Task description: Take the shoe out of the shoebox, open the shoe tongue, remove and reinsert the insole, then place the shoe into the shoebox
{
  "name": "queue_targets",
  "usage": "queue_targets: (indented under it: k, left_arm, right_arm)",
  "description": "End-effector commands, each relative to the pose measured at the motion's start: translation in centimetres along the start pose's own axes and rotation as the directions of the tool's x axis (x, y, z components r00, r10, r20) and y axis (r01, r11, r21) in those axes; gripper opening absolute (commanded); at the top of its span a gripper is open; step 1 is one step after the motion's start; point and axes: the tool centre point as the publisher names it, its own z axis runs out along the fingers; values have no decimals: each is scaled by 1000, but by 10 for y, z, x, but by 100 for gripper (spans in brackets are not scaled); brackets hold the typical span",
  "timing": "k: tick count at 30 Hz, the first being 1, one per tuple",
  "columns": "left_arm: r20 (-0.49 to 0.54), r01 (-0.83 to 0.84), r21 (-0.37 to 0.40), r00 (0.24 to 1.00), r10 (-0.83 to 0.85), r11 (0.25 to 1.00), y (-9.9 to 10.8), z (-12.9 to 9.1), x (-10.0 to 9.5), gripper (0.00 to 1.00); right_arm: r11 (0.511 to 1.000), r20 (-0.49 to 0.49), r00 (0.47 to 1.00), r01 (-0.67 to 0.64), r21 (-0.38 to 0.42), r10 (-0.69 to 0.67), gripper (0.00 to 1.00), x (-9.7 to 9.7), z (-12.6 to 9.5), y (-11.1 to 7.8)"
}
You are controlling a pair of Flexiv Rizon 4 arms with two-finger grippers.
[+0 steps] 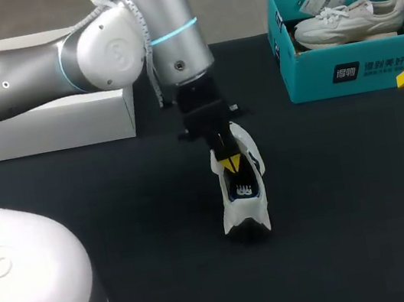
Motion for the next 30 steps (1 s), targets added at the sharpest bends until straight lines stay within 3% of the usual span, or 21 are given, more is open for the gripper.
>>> queue_targets:
  k: [1, 3, 14, 15, 19, 30]
  left_arm:
    - [-125, 18, 11, 992, -16, 1000, 12, 7, -6, 0]
    - [-111, 90, 27, 990, -86, 996, 11, 8, -6, 0]
    - [-111, 90, 27, 990, -86, 996, 11, 8, -6, 0]
    - [-107, 52, 72, 993, -44, 996, 11, 10, -4, 0]
    - [-167, 5, 72, 986, 7, 997, 22, 24, 5, 0]
    - [-171, -48, 60, 984, 57, 997, 35, 61, 12, 0]
  right_arm:
    - [999, 3, 1000, -2, -34, 2, 100, 0, -3, -10]
    - [999, 3, 1000, -2, -34, 2, 100, 0, -3, -10]
    - [999, 3, 1000, -2, -34, 2, 100, 0, -3, -10]
    - [999, 3, 1000, -2, -34, 2, 100, 0, -3, -10]
    - [999, 3, 1000, -2, -34, 2, 100, 0, -3, -10]
    - [999, 3, 1000, -2, -34, 2, 100, 0, -3, -10]
